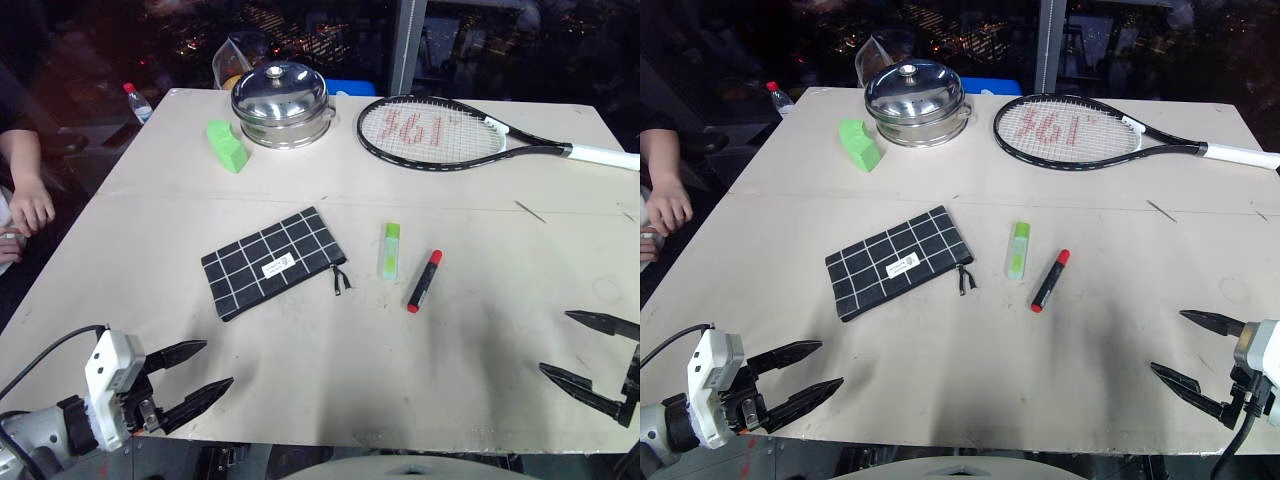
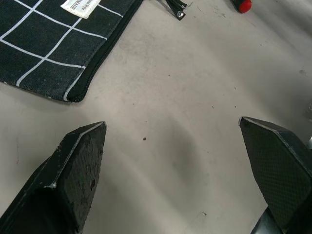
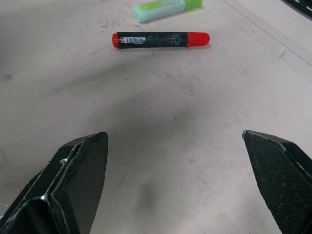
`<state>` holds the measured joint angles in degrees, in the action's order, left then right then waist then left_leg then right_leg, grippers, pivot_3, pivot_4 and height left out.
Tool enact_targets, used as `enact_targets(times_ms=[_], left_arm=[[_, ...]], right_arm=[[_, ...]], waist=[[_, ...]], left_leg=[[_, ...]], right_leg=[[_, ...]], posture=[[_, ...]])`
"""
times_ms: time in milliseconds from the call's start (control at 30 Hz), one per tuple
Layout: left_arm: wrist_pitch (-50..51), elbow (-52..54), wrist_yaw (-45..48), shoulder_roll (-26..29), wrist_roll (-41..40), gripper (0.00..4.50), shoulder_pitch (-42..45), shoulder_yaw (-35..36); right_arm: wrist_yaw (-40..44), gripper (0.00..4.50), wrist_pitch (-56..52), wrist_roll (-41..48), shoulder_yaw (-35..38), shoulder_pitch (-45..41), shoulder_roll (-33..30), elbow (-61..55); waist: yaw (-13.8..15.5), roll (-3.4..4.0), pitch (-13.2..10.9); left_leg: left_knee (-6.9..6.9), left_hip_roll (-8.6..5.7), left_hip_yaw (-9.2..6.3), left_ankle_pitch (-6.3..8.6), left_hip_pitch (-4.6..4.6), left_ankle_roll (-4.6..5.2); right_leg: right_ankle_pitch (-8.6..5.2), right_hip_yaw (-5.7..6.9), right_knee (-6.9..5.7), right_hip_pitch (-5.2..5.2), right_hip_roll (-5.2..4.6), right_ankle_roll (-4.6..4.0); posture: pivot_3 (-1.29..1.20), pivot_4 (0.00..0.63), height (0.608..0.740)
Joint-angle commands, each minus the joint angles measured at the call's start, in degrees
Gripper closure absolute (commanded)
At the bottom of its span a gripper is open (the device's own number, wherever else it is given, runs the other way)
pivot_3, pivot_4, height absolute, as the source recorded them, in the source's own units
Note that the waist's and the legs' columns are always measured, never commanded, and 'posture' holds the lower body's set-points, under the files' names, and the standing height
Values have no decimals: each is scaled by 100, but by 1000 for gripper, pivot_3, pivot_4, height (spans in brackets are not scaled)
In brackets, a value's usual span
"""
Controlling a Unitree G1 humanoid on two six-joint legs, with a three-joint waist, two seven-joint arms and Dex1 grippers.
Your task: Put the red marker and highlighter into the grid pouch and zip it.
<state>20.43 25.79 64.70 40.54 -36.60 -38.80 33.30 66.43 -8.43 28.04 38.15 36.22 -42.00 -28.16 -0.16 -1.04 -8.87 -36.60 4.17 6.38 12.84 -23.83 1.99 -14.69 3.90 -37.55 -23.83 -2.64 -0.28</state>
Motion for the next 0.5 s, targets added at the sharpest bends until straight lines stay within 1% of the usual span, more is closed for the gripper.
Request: enact_targets(times_ms=[33,100,133,200,300,367,433,500], left_arm=[[-310,-1,-349,-135,165,71,296,99],[-747,-465,-640,-308,511,71,666,59],[-931,-658,-672,-376,658,71,747,39],[-1834,-1198,-762,-362,1278,71,937,72],[-3644,-2396,-545,57,2149,71,1262,77],[-4801,-3335,-711,306,2713,71,1572,-43],[-5749,-4055,-863,465,3093,71,1901,-250],[-6462,-4562,-1040,567,3427,71,2214,-520]], right_arm=[[-196,5,136,215,-408,-378,218,-276],[-483,5,59,470,-1146,-866,522,-717],[-543,5,29,507,-1363,-975,617,-832],[-543,5,-106,566,-1715,-1104,516,-1214],[-628,5,-431,877,-1965,-1383,218,-1737],[-630,5,-468,864,-2036,-1433,79,-1842],[-657,5,-526,880,-2116,-1438,-30,-1972],[-754,5,-612,967,-2173,-1483,-90,-2081]], waist=[[-2,-2,0],[-11,-10,3],[-17,-3,1],[-21,0,4],[-1,-10,3],[41,-17,9],[102,-22,14],[113,-26,16]], left_leg=[[0,0,0,0,0,0],[8,0,0,0,4,0],[5,0,-4,0,7,0],[0,0,-2,-1,7,0],[0,-1,2,-2,2,1],[0,-1,2,-1,3,0],[0,-1,4,-1,3,0],[1,-2,7,0,-2,1]], right_leg=[[0,0,0,0,0,0],[0,0,6,1,3,0],[1,0,-6,2,6,-1],[0,-1,-15,0,8,0],[1,1,-9,0,9,-1],[1,4,-10,-1,8,-2],[1,5,-9,-1,4,-3],[4,5,1,-1,-6,-7]], posture=[[0,150,740],[0,150,740],[0,150,740],[0,150,740],[0,150,740],[0,150,740],[0,150,740],[0,150,740]])
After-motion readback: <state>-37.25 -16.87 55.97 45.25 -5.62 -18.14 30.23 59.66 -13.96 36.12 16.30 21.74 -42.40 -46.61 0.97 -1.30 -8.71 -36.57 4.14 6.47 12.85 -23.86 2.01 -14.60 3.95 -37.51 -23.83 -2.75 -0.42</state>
